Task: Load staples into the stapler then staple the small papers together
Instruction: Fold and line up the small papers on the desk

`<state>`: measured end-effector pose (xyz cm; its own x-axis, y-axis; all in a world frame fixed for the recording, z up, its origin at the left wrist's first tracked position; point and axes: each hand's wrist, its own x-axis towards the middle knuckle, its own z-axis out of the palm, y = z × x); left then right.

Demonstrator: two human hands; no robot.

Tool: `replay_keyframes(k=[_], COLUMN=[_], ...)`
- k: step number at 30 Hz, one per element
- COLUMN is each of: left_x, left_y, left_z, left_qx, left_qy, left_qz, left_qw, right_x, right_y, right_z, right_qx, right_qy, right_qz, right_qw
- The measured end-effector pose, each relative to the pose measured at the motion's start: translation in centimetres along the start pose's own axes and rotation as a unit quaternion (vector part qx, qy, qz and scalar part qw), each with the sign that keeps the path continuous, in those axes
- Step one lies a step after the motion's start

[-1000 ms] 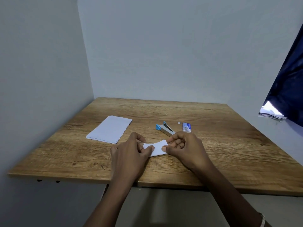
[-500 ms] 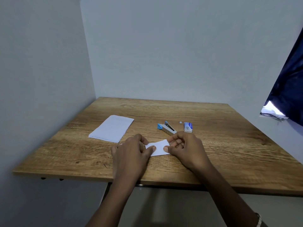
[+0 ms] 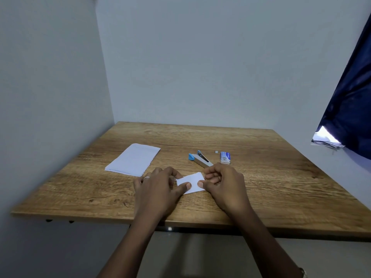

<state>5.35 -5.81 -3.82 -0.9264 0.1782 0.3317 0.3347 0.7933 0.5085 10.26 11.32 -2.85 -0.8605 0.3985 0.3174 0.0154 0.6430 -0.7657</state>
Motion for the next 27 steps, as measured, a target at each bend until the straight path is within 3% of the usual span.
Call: replay_keyframes(k=[10,14,21,27], left_x=[-0.2,-0.5,-0.2,1.5], left_y=[0.0,0.1,0.5,-0.1], left_z=[-0.2,-0.2,-0.8,-2.0], left_qx=[-0.012,-0.006,-0.029,-0.266], left_qy=[0.001,0.000,-0.020,-0.090], left_qz=[0.011,0.009,0.022,0.024], left_qw=[1.000,1.000,0.999,0.959], right_x=[0.6,1.2,0.4,2.1], right_y=[-1.4,-1.9,-1.2,-1.6], right_z=[1.3,1.4,1.0,-0.2], right_qx=[-0.099,-0.083,0.095,0.254], right_qy=[-0.018,-0.032,0.005,-0.047], right_qz=[0.054,0.093,0.050,0.054], right_qw=[0.993,0.992,0.994,0.965])
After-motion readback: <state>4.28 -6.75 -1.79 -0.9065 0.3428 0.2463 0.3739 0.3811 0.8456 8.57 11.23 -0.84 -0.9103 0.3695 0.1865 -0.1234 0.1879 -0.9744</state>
